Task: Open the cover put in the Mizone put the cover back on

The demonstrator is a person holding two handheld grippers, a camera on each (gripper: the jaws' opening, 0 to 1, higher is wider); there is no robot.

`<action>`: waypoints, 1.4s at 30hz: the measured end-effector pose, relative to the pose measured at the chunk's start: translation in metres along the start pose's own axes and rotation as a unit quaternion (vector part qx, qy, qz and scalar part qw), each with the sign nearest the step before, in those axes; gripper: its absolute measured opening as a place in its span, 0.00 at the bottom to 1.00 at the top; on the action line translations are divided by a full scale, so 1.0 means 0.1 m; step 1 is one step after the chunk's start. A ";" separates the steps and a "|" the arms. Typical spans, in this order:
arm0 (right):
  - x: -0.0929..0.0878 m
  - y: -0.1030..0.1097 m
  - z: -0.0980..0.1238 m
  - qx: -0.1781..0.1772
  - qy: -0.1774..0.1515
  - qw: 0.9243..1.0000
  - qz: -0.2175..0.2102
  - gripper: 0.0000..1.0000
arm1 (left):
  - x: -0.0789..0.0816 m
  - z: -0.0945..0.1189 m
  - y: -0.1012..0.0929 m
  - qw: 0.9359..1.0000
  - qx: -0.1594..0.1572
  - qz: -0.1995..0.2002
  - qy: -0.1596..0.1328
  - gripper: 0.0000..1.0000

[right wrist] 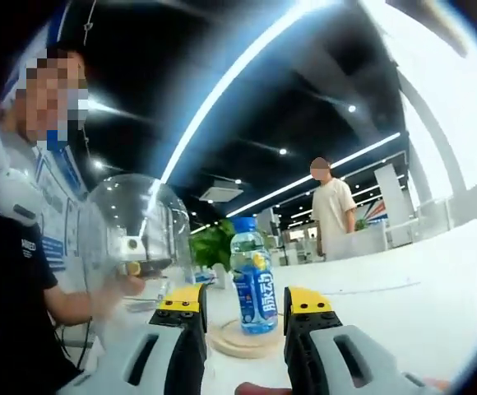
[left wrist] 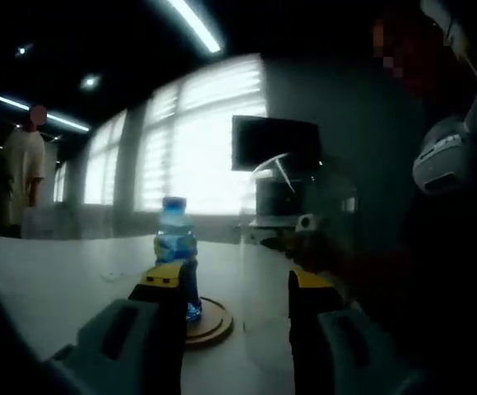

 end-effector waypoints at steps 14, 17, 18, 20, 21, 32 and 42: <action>0.14 0.60 0.00 0.133 0.002 0.991 -0.017 0.44 | -0.10 -0.03 -0.36 0.998 -0.050 0.035 0.027 0.52; 0.09 0.72 -0.09 0.152 0.021 0.988 -0.012 0.45 | -0.10 -0.07 -0.43 0.997 -0.058 0.036 0.028 0.54; 0.08 0.76 -0.11 0.159 0.026 0.987 -0.015 0.45 | -0.11 -0.08 -0.46 0.997 -0.063 0.036 0.029 0.54; 0.05 0.83 -0.15 0.172 0.039 0.984 -0.014 0.48 | -0.10 -0.10 -0.50 0.996 -0.071 0.045 0.025 0.55; 0.03 0.86 -0.17 0.177 0.045 0.983 -0.007 0.49 | -0.10 -0.10 -0.53 0.996 -0.077 0.046 0.025 0.55; -0.03 0.94 -0.28 0.194 0.060 0.979 -0.005 0.63 | -0.15 -0.22 -0.60 0.995 -0.081 0.054 0.025 0.56; -0.12 1.04 -0.35 0.206 0.083 0.975 -0.005 0.64 | -0.15 -0.25 -0.64 0.995 -0.084 0.053 0.015 0.59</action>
Point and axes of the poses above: the point that each gripper's makers call its tool centre point, and the gripper's own axes: z roughly backward along the fingers, y roughly to its left, x roughly out of its top, the point moved 1 cm from there along z, roughly backward along the fingers, and after that the axes turned 6 degrees about x, right-handed, at the moved point
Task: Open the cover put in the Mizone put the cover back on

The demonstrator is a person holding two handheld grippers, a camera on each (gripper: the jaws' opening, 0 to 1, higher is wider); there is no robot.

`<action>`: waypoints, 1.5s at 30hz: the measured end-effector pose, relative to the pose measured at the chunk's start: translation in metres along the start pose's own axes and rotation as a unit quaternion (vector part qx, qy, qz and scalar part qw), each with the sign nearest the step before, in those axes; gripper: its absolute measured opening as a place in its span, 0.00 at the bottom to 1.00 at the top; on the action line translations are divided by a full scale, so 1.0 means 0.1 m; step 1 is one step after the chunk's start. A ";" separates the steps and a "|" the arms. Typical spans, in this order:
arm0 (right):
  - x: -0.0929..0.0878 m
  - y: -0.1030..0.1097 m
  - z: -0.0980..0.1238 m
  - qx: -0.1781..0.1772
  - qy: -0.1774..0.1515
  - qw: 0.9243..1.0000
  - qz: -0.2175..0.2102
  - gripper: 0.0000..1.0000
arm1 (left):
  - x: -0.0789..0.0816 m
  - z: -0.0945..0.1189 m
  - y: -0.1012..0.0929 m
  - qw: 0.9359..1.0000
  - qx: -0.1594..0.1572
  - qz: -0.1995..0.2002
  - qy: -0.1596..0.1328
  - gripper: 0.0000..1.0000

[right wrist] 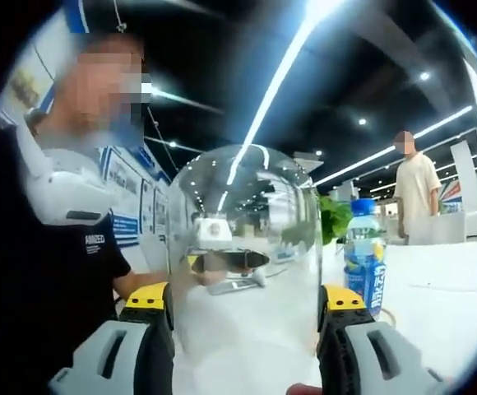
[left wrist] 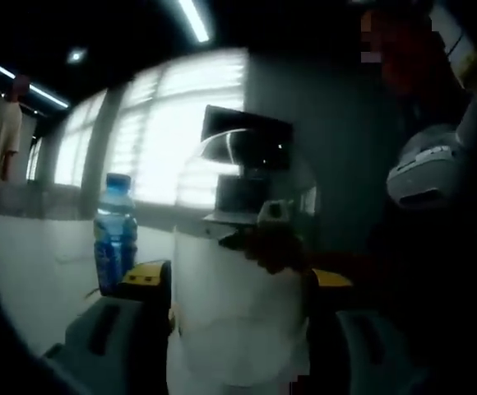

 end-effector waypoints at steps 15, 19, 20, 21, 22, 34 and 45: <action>-0.12 -0.02 -0.19 0.005 0.039 0.999 -0.008 0.76 | -0.18 -0.19 -0.02 0.998 -0.012 -0.012 0.063 0.69; -0.12 -0.04 -0.22 0.016 0.047 0.999 -0.011 0.78 | -0.17 -0.23 -0.01 0.998 -0.021 -0.003 0.056 0.72; -0.13 -0.05 -0.23 0.021 0.053 0.998 -0.012 0.78 | -0.17 -0.24 -0.01 0.998 -0.024 -0.002 0.053 0.72; -0.13 -0.05 -0.23 0.025 0.059 0.998 -0.013 0.79 | -0.17 -0.26 -0.01 0.998 -0.026 0.000 0.053 0.73; -0.14 -0.05 -0.25 0.031 0.066 0.997 -0.014 0.79 | -0.17 -0.27 0.00 0.998 -0.028 0.000 0.055 0.73; -0.16 -0.08 -0.26 0.046 0.057 0.997 -0.022 0.80 | -0.19 -0.33 0.00 0.997 -0.040 -0.013 0.071 0.74; -0.33 -0.08 -0.39 0.065 0.112 0.992 -0.007 0.90 | -0.22 -0.38 0.00 0.996 -0.044 -0.013 0.078 0.76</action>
Point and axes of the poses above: the point that each gripper's makers call its tool centre point, and the gripper's own axes: z roughly backward along the fingers, y roughly to its left, x roughly out of its top, the point moved 1 cm from there along z, roughly backward along the fingers, and after that the axes turned 6 degrees about x, right-handed, at the moved point
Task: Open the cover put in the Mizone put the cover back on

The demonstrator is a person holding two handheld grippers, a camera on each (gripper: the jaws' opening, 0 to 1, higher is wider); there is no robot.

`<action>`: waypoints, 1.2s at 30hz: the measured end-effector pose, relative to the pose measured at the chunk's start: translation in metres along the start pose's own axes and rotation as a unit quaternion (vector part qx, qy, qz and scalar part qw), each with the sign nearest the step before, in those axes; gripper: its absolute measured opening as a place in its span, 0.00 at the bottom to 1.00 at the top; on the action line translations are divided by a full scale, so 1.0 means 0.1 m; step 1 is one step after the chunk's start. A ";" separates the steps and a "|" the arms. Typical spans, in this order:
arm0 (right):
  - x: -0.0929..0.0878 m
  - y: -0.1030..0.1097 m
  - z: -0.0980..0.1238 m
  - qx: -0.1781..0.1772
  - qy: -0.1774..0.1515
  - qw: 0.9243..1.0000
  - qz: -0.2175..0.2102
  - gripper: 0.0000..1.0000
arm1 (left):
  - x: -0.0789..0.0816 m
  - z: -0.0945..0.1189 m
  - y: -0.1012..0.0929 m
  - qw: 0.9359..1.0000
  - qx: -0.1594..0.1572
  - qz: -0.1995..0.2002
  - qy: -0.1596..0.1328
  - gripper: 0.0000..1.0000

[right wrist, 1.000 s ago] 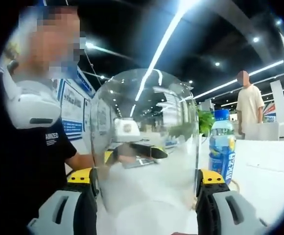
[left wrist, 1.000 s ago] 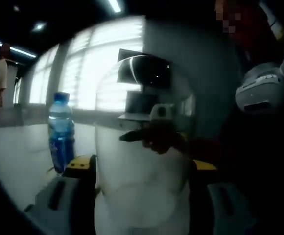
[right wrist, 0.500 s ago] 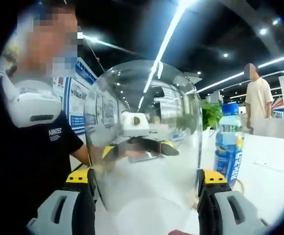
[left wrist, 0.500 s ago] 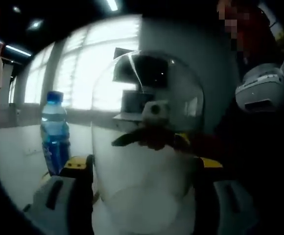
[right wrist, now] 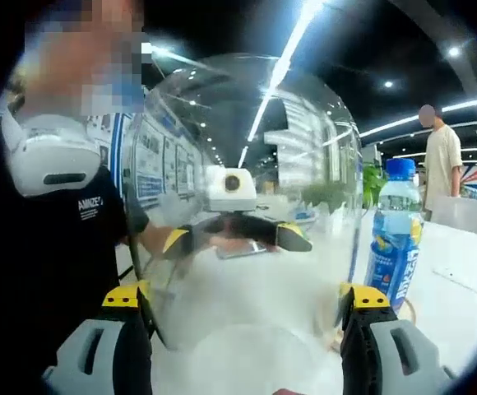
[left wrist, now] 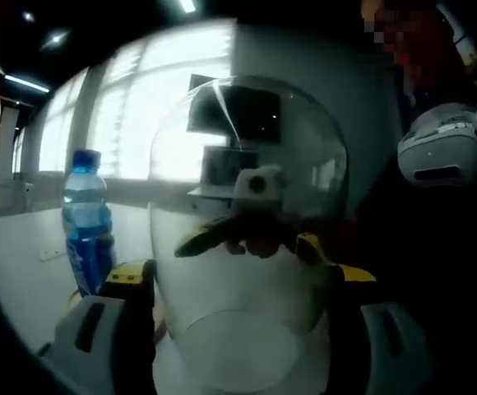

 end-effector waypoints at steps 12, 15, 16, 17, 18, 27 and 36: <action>0.03 0.02 0.00 -0.006 -0.033 0.999 0.002 0.90 | -0.05 -0.06 0.00 1.000 -0.003 0.011 -0.001 0.79; 0.03 0.02 0.00 -0.008 -0.029 1.000 0.003 0.90 | -0.05 -0.06 0.00 1.000 -0.003 0.006 -0.002 0.79; 0.03 0.02 0.00 -0.007 -0.026 1.000 0.003 0.90 | -0.06 -0.07 0.00 1.000 -0.003 0.006 -0.003 0.79; 0.03 0.02 0.00 -0.006 -0.025 1.000 0.003 0.90 | -0.06 -0.07 -0.01 1.000 -0.003 0.004 -0.002 0.79; 0.03 0.02 0.00 -0.005 -0.027 1.000 0.004 0.90 | -0.06 -0.07 -0.01 1.000 -0.002 0.003 0.000 0.79; 0.03 0.01 0.00 -0.002 -0.045 0.999 0.007 0.90 | -0.06 -0.08 -0.01 1.000 0.001 -0.001 0.001 0.78; 0.03 0.00 -0.01 0.002 -0.044 0.999 0.006 0.90 | -0.04 -0.09 -0.02 1.000 0.005 -0.001 -0.003 0.77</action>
Point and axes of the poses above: the point that each gripper's makers call its tool centre point, and the gripper's own axes: z roughly backward along the fingers, y roughly to its left, x roughly out of its top, the point moved 1 cm from there along z, roughly backward along the fingers, and after that the axes turned 6 degrees about x, right-handed, at the moved point
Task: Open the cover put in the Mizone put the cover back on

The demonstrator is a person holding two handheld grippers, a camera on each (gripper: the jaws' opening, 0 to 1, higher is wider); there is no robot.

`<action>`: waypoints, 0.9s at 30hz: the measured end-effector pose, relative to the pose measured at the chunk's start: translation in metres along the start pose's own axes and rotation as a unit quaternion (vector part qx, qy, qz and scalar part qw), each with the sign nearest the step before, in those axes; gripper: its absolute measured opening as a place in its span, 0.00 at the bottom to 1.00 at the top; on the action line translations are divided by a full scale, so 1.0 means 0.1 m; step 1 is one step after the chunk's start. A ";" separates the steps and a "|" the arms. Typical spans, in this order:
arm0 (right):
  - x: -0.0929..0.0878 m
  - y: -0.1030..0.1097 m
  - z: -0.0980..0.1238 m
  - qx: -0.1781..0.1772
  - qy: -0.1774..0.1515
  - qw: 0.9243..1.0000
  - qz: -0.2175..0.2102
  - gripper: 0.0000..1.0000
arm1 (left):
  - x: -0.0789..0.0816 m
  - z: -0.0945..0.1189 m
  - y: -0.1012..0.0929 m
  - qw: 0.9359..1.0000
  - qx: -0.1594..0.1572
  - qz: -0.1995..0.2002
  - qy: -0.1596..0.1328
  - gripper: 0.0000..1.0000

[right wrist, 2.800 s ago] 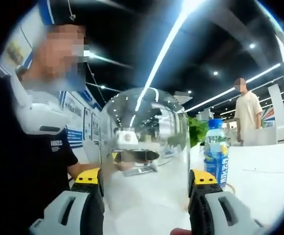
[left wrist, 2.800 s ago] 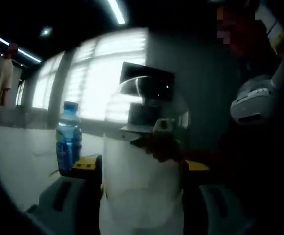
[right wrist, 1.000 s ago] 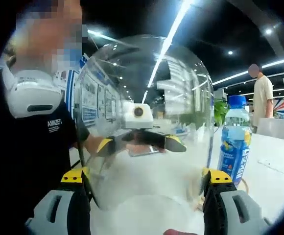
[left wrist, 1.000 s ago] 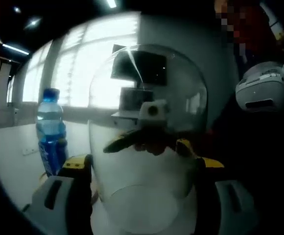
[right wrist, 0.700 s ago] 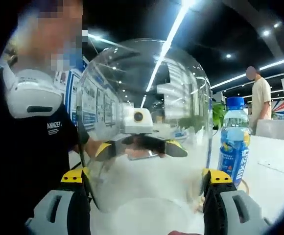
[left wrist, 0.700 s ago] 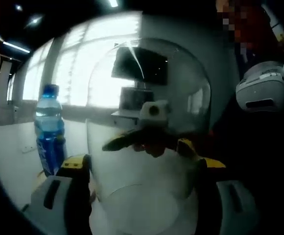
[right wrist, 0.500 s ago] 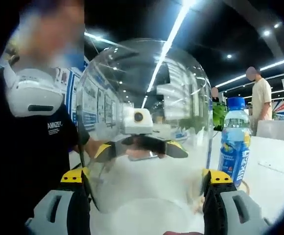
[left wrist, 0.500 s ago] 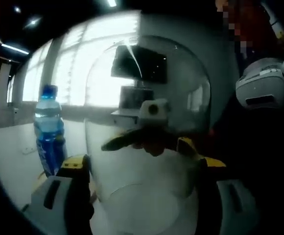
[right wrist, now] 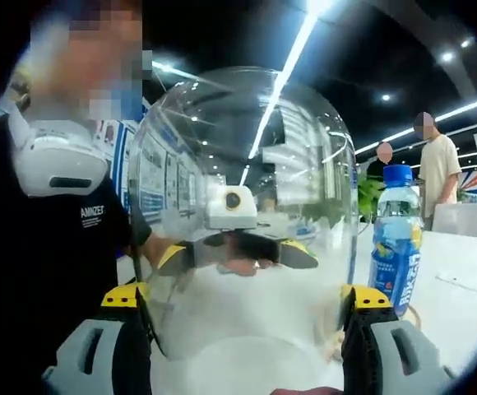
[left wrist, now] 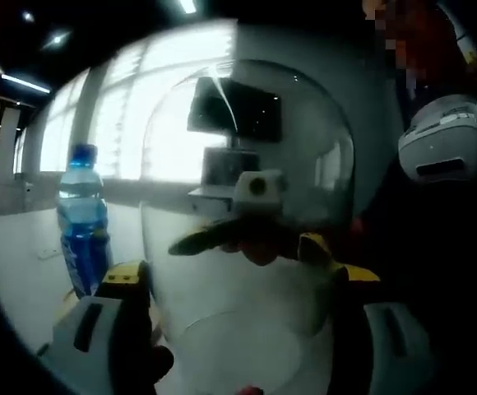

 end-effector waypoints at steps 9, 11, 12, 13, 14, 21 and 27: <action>-0.01 -0.01 -0.02 0.002 0.016 1.000 -0.001 0.90 | -0.01 -0.01 0.02 1.000 0.002 0.001 -0.006 0.78; -0.01 -0.01 -0.02 0.003 0.019 1.000 -0.001 0.90 | 0.00 -0.01 0.02 1.000 0.003 0.000 -0.007 0.78; -0.01 -0.01 -0.02 0.004 0.019 1.000 0.000 0.90 | 0.00 -0.01 0.02 1.000 0.004 0.000 -0.009 0.77; 0.00 0.00 -0.02 0.004 0.017 1.000 0.000 0.90 | 0.00 -0.01 0.02 1.000 0.005 -0.001 -0.008 0.77; 0.00 0.00 -0.02 0.005 0.015 1.000 0.000 0.90 | 0.00 -0.01 0.03 1.000 0.006 0.000 -0.009 0.77; 0.06 -0.01 -0.02 0.004 0.000 1.000 -0.013 0.90 | 0.03 0.00 0.04 1.000 0.007 0.016 -0.008 0.77; 0.12 -0.01 -0.03 0.011 -0.002 1.000 -0.023 0.90 | 0.12 0.01 0.03 0.999 0.015 0.026 -0.013 0.78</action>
Point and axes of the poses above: the point that each gripper's makers call its tool centre point, and the gripper's own axes: z roughly backward along the fingers, y roughly to its left, x roughly out of its top, the point moved 1 cm from there along z, roughly backward along the fingers, and after that the axes turned 6 degrees about x, right-handed, at the moved point
